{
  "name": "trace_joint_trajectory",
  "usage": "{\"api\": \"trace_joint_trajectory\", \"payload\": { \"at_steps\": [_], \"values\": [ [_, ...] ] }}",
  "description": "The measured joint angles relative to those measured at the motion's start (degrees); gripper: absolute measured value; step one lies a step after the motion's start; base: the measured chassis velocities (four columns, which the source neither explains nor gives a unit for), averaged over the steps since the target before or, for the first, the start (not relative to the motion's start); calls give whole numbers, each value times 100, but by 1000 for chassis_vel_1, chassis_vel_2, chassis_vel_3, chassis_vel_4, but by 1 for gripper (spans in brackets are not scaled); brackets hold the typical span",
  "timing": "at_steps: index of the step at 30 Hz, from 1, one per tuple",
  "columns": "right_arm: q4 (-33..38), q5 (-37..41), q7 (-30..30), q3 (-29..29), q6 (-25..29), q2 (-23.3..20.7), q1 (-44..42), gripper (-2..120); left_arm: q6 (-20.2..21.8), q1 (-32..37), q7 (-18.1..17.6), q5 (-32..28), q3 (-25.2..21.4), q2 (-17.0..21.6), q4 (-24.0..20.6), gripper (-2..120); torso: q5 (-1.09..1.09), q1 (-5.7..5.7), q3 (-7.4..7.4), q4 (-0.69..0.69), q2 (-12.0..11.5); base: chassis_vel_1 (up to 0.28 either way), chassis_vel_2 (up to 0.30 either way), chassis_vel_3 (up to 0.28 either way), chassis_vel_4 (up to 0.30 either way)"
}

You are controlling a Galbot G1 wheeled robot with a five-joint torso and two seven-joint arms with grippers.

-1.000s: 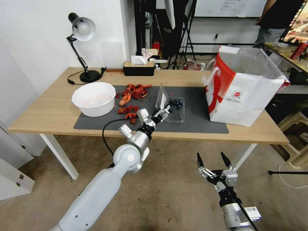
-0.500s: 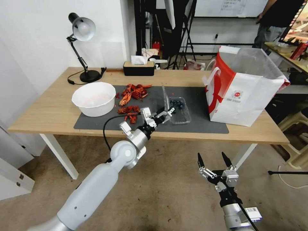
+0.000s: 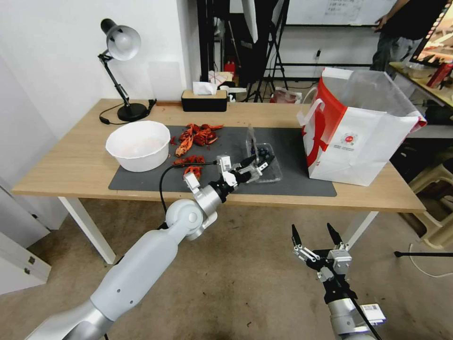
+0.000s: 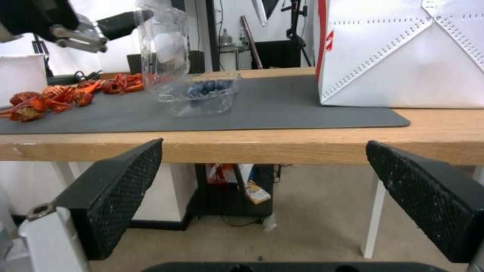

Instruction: Close the takeout container lid, then place the container into the takeout bag.

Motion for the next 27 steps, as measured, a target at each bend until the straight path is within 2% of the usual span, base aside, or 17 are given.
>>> {"api": "trace_joint_trajectory", "payload": {
  "at_steps": [5, 14, 16, 17, 20, 21, 25, 27],
  "values": [
    [0, -39, -2, 0, 2, 22, -5, 100, 202, -312, -39, -262, 116, -116, 270, 95, 0, 0, 0, 0, 0, 0, 0, 0, 0],
    [-30, -65, -11, 0, 34, 66, -9, 100, 252, -610, -34, -267, 487, -216, 573, 89, 0, 0, 0, 0, -1, 0, 0, 0, 0],
    [-41, -77, -13, -1, 40, 82, -4, 100, 250, -712, -33, -249, 594, -268, 726, 78, 0, 0, 0, 0, -1, 0, 0, 0, 0],
    [-41, -77, -13, -1, 40, 82, -4, 100, 250, -712, -33, -249, 594, -268, 726, 78, 0, 0, 0, 0, -1, 0, 0, 0, 0],
    [-48, -100, -17, -16, 42, 92, 10, 100, 245, -809, -138, -203, 719, -301, 896, 67, 0, 0, 0, 0, -1, 0, 0, 0, 0],
    [-50, -104, -19, -20, 44, 93, 18, 100, 247, -843, -348, -151, 783, -310, 932, 57, 0, 0, 0, 0, -1, 0, 0, 0, 0],
    [-51, -104, -20, -23, 44, 92, 24, 100, 258, -863, -574, -121, 809, -316, 947, 50, 0, 0, 0, 0, -1, 0, 0, 0, 0],
    [-51, -103, -28, -29, 44, 89, 33, 100, 313, -888, -935, -16, 826, -320, 969, 39, -1, 0, 0, 1, -1, 0, 0, 0, 0]
  ]
}}
